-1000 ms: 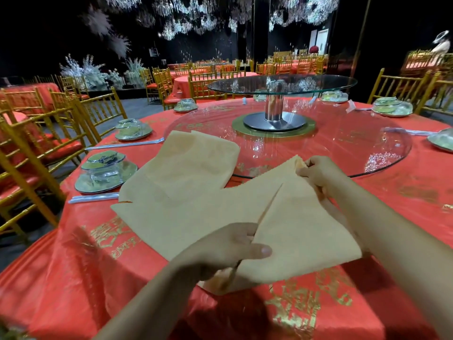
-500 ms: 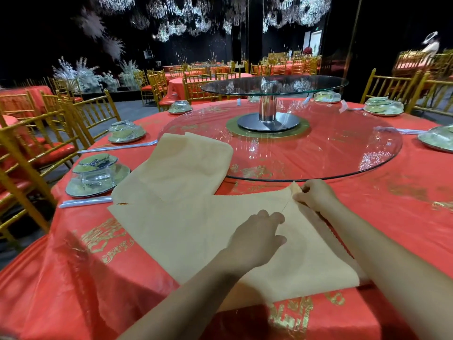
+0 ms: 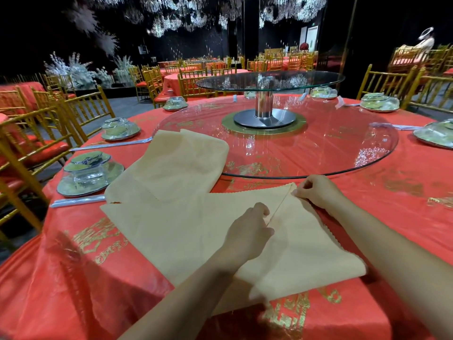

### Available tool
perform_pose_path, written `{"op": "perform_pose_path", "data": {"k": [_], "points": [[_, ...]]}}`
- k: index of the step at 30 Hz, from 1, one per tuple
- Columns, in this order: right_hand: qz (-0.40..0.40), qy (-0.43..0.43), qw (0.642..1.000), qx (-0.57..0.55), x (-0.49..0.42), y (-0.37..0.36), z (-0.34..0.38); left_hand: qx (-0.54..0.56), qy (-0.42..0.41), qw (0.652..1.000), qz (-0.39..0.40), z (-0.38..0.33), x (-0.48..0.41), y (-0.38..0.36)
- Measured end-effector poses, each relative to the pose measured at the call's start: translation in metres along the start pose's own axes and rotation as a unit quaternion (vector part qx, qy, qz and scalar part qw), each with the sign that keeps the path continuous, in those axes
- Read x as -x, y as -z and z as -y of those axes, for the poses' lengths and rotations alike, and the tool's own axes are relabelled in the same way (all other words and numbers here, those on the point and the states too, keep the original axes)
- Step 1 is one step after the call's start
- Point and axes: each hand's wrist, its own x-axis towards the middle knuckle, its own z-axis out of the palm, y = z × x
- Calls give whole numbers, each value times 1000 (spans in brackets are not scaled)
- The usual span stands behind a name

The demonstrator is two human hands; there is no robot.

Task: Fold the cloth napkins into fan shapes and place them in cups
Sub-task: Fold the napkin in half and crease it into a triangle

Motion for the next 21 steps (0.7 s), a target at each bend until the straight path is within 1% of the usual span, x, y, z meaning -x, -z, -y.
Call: {"op": "perform_pose_path", "data": {"k": [3, 5, 14, 16, 19, 21], "points": [[-26, -4, 999, -38, -5, -5, -3, 19, 3, 1000, -7, 1, 0, -1], [-37, 4, 998, -42, -8, -8, -5, 23, 4, 1000, -12, 2, -1, -2], [-65, 26, 998, 4, -15, -12, -13, 49, 6, 999, -14, 6, -4, -2], [-57, 28, 998, -13, -15, -9, -12, 41, 7, 999, -17, 6, -5, -2], [-14, 24, 999, -36, -12, -4, -9, 24, 10, 1000, -12, 4, -7, -2], [-11, 22, 999, -37, -13, -5, -9, 14, 17, 1000, -3, 2, -8, 0]]}}
